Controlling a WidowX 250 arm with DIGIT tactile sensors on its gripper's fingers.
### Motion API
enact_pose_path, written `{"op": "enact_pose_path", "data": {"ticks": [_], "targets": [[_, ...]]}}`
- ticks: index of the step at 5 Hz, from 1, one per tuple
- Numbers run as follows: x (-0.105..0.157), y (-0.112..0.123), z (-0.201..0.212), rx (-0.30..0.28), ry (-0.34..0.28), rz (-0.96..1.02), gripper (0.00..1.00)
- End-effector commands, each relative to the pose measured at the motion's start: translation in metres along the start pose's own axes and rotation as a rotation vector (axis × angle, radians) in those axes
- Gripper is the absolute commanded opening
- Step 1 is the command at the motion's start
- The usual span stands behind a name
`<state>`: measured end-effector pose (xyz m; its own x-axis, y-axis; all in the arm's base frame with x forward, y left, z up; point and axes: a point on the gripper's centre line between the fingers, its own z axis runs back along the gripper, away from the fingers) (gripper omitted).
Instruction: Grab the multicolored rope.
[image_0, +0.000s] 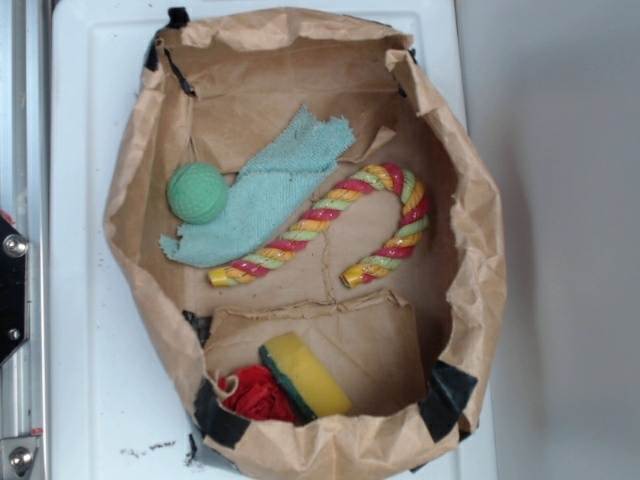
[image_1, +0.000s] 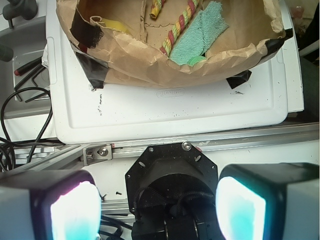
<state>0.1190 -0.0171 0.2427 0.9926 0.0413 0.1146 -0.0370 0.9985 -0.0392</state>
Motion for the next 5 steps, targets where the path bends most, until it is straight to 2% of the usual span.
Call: {"op": "enact_pose_path", "data": {"ticks": [1,2,3,4,5], "targets": [[0.0,0.0,0.0,0.0,0.0,0.0,1.0],[0.051,-0.006,0.011,-0.041,-0.073,0.073,1.0],[0.096,-0.007,0.003,-0.01,-0.125,0.099,1.0],[0.121,-0.007,-0.024,-0.013,-0.117,0.075,1.0],[0.129,0.005,-0.061,-0.025,-0.097,0.021,1.0]]}}
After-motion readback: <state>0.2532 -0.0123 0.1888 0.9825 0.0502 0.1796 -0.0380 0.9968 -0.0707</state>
